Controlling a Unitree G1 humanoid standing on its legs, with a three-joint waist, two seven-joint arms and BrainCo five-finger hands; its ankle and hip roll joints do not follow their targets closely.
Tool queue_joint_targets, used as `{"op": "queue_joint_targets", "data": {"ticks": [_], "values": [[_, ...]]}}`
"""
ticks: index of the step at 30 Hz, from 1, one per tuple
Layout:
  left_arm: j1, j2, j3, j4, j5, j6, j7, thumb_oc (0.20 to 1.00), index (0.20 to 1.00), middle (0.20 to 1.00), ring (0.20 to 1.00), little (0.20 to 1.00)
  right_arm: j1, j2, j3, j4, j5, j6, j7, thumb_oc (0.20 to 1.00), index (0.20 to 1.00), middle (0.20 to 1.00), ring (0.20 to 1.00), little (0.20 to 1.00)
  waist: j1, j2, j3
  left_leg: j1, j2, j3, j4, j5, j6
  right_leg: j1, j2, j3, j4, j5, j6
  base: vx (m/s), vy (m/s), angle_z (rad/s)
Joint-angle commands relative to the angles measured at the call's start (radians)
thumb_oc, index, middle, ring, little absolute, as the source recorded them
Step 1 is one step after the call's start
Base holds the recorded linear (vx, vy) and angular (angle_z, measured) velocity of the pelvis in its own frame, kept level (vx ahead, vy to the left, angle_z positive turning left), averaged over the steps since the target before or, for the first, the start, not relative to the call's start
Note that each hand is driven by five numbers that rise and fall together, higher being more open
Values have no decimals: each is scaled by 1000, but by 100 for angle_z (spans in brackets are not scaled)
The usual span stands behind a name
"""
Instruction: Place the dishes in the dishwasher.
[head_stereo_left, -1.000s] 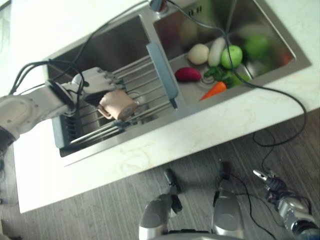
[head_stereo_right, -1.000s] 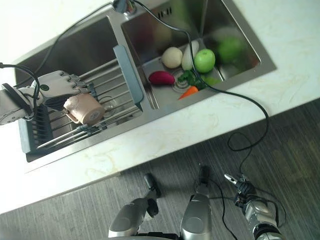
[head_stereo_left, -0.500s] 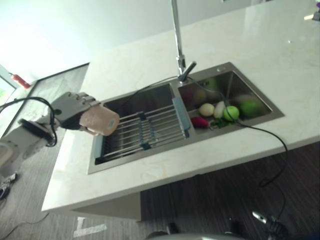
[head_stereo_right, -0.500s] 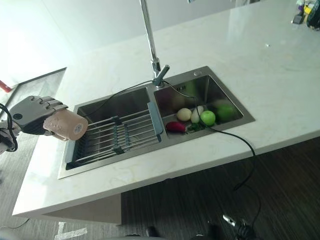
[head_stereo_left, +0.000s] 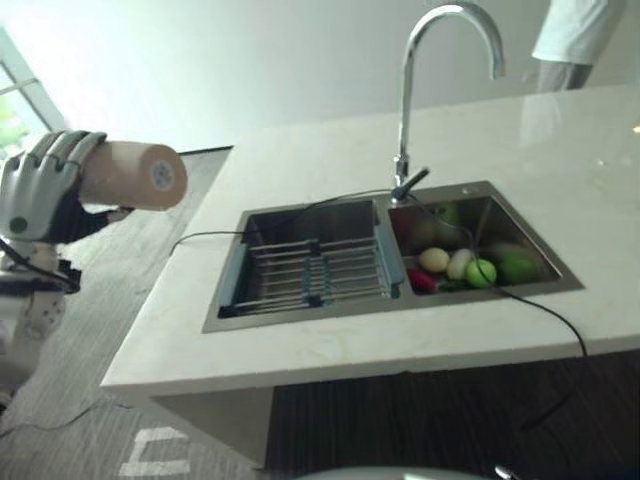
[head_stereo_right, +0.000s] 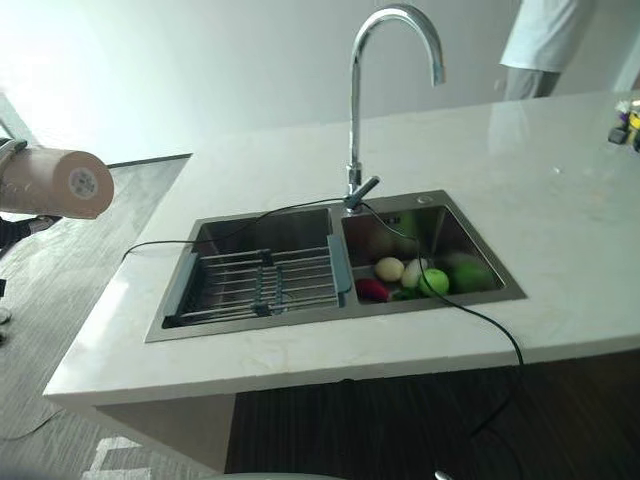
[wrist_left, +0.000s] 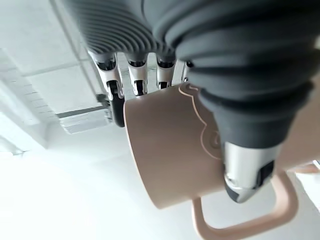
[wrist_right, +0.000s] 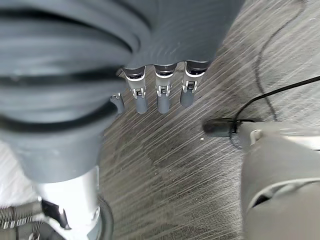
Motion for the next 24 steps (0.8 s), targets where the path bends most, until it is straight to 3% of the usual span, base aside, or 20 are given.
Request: {"op": "queue_joint_targets", "data": {"ticks": [1,3,7,8,11,12,16,18,19,20,23,24], "values": [[-76,-1,106,-24,-74,-30,122,200,200,200,200,200,-71,26,12,12,-5,-33,-14,1000,1000,1000,1000,1000,22,-8,45,41,2,-121,20,-105,-9,5,31,22,57,-108,-9,-9,-96,36],[-60,-98,127,-39,-138,-113,151,200,200,200,200,200,-75,40,22,5,-22,-29,-12,1000,1000,1000,1000,1000,39,-18,44,36,4,-149,23,-102,-12,5,40,30,54,-113,-20,-14,-104,33],[-55,-254,139,-86,-171,-220,153,200,200,200,200,200,-82,63,40,23,-30,-41,-6,1000,1000,1000,1000,1000,74,-36,46,17,6,-217,54,-110,-22,10,62,52,35,-118,-41,-10,-172,44],[-49,-347,140,-127,-255,-281,113,200,200,200,200,200,-96,72,52,38,-29,-47,-7,1000,1000,1000,1000,1000,100,-44,50,-1,8,-263,88,-116,-35,19,80,68,14,-119,-58,-10,-240,53],[-42,-407,141,-155,-328,-323,63,200,200,200,200,200,-110,71,56,54,-27,-48,-7,1000,1000,1000,1000,1000,123,-47,58,-22,13,-301,117,-117,-46,20,92,79,2,-120,-71,-26,-205,44],[-34,-465,132,-178,-403,-350,9,200,200,200,200,200,-118,70,57,62,-55,-53,-1,1000,1000,1000,1000,1000,141,-41,71,-40,30,-324,119,-86,-61,15,104,76,0,-123,-82,-59,-197,15],[-42,-515,99,-181,-433,-385,-24,200,200,200,200,200,-110,73,46,57,-30,-69,-14,1000,1000,1000,1000,1000,135,-17,96,-45,68,-312,58,6,-87,5,122,50,0,-126,-84,-104,-101,55],[-62,-526,86,-183,-446,-392,-48,200,200,200,200,200,-100,70,30,53,-6,-81,-26,1000,1000,1000,1000,1000,121,-13,114,-55,79,-279,50,24,-95,2,120,23,0,-122,-80,-175,-60,118],[-75,-529,78,-179,-457,-390,-58,200,200,200,200,200,-94,70,19,52,6,-87,-31,1000,1000,1000,1000,1000,112,-14,122,-58,79,-262,58,16,-95,0,115,5,0,-117,-77,-300,-77,183],[-104,-532,52,-161,-514,-393,-90,200,200,200,200,200,-86,67,-3,56,34,-93,-38,1000,1000,1000,1000,1000,93,-27,134,-62,62,-234,109,-33,-84,-7,101,-19,0,-104,-74,-257,-55,149],[-129,-546,13,-151,-556,-397,-162,200,200,200,200,200,-92,58,-27,80,43,-100,-43,1000,1000,1000,1000,1000,72,-52,144,-83,27,-210,264,-113,-61,-19,84,-17,0,-90,-81,-233,-5,86],[-128,-549,5,-150,-556,-402,-170,200,200,200,200,200,-94,56,-30,85,42,-101,-42,1000,1000,1000,1000,1000,70,-55,144,-90,23,-210,295,-118,-56,-22,83,-15,0,-86,-83,-198,18,89]]}}
